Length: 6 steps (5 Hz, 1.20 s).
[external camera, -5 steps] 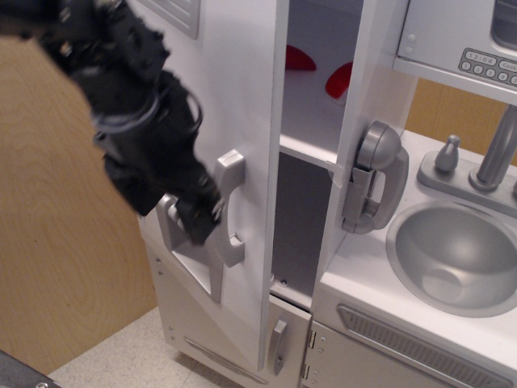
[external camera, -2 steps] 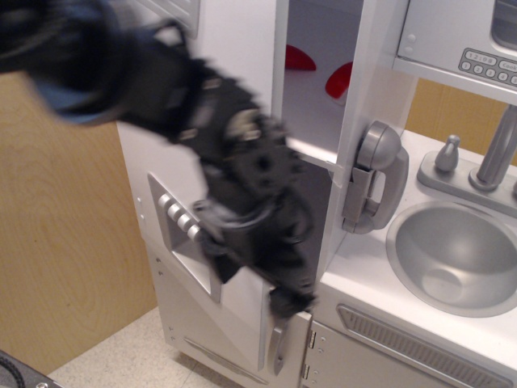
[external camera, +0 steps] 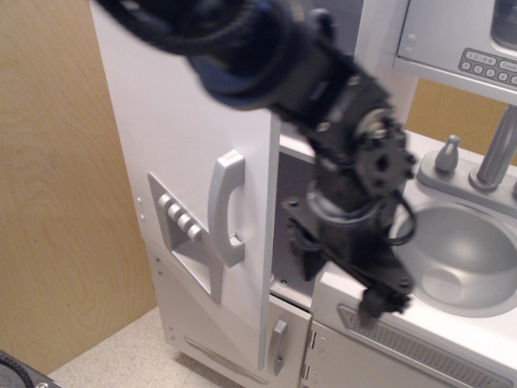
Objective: Open fridge
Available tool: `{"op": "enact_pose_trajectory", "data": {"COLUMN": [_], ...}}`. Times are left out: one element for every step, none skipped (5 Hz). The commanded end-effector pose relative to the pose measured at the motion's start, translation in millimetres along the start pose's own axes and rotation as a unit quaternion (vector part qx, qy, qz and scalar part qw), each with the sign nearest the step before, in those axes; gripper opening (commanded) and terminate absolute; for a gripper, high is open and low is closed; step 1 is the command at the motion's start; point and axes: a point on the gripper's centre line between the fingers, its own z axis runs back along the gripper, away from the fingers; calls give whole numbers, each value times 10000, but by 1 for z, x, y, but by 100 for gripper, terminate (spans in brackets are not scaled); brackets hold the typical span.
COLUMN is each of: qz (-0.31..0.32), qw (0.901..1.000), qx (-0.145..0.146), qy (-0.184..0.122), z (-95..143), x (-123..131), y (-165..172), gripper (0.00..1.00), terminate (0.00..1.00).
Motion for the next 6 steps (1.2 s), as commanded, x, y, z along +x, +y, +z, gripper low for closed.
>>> {"op": "enact_pose_trajectory", "data": {"qz": [121,23,-51,2,48,-49], "qw": [9994,9996,9984,9970,9968,9962], "qx": [141,279,561,746,771,777], "qy": [-278,2,101,203,209,379], "z": [15,13,19,21,26,26], "x": [37,41,29,9,-15,-42], "y": [13,26,35,47,55,60], "gripper": [100,100,100,100,100,100], "terminate": [0,0,0,0,0,0]}}
